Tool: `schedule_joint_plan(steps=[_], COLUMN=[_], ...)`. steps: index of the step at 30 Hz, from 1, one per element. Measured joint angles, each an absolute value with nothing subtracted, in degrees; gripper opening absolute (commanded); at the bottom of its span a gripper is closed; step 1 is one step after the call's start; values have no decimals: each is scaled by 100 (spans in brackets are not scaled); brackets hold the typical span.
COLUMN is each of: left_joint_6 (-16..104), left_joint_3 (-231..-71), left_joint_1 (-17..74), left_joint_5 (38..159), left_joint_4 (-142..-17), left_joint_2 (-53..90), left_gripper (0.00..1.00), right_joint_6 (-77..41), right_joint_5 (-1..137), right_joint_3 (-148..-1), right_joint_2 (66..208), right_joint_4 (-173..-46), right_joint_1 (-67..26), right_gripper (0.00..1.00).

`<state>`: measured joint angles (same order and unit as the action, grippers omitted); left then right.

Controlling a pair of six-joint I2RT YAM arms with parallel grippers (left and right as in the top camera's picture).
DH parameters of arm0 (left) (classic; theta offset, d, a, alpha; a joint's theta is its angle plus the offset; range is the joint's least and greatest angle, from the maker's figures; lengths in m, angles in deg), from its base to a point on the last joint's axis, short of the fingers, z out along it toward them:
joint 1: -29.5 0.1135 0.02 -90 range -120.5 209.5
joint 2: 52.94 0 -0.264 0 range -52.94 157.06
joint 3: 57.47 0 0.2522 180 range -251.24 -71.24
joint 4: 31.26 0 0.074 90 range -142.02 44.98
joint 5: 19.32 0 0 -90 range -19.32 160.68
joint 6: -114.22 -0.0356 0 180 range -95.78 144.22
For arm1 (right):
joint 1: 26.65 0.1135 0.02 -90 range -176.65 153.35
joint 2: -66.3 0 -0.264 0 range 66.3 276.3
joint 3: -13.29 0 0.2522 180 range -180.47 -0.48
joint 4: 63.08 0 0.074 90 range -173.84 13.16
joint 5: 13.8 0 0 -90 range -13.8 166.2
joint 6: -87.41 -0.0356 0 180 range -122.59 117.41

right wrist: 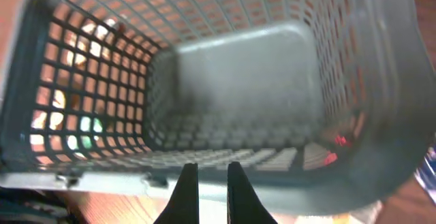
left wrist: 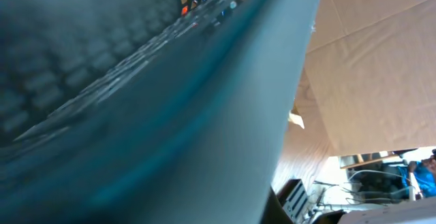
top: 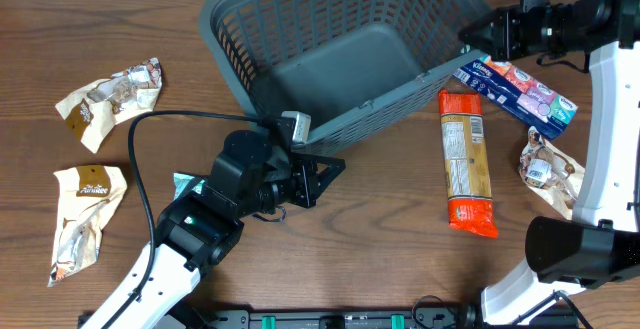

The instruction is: Pack container

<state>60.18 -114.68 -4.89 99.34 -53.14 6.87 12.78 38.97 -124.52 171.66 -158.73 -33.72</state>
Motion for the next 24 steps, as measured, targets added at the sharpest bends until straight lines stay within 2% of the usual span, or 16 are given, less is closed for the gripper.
schedule_joint_plan(steps=[14,24], left_joint_6=[5975,5961], left_joint_3=[-11468,-11468], left_joint_1=[-489,-489], left_joint_5=[9873,9873], left_joint_4=[-5319,-5347], left_joint_2=[696,696], left_gripper=[5,6], right_joint_6=[1309,1309], right_joint_5=[4354,4351], right_joint_3=[-12444,-12444], right_joint_2=[17166,17387], right_joint_4=[-15451,-15246], right_joint_1=[-3351,-2926], right_gripper=[1,1])
